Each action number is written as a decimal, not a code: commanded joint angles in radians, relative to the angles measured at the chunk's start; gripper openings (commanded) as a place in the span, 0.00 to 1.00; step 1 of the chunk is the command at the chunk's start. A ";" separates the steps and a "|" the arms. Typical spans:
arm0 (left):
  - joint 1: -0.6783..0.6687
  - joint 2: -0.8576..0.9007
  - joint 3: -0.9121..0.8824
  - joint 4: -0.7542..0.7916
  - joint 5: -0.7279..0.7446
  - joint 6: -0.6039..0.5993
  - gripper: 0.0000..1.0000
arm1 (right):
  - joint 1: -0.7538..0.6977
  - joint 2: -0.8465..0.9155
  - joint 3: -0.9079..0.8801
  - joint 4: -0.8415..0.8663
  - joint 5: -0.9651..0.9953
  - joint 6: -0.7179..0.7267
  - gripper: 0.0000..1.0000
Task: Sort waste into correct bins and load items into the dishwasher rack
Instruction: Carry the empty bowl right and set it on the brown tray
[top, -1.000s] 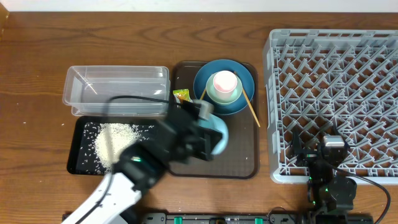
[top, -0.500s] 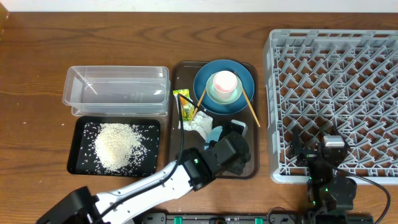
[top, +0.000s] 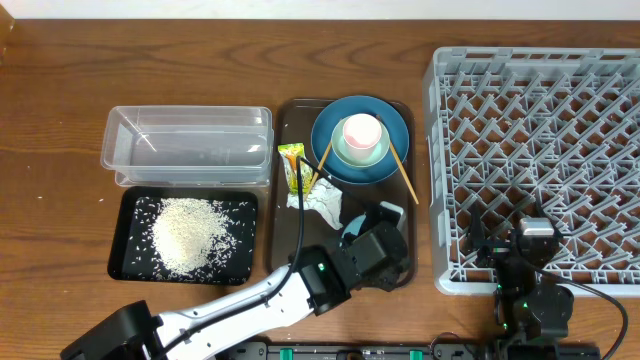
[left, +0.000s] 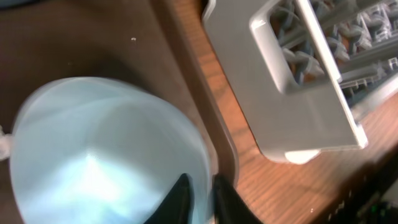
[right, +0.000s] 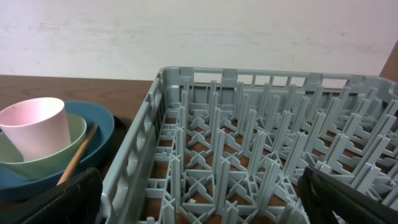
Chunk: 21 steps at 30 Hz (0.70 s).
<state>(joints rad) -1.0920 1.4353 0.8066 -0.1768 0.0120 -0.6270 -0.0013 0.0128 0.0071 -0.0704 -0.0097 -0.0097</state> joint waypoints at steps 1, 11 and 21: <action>-0.005 -0.003 0.009 -0.004 -0.002 0.001 0.30 | 0.016 -0.003 -0.002 -0.004 0.002 0.013 0.99; 0.041 -0.090 0.027 -0.102 -0.134 0.005 0.46 | 0.016 -0.003 -0.002 -0.004 0.002 0.013 0.99; 0.223 -0.178 0.029 -0.232 -0.208 0.027 0.57 | 0.016 -0.003 -0.002 -0.004 0.002 0.013 0.99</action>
<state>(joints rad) -0.9054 1.2491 0.8158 -0.3901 -0.1577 -0.6228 -0.0013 0.0128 0.0071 -0.0704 -0.0093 -0.0097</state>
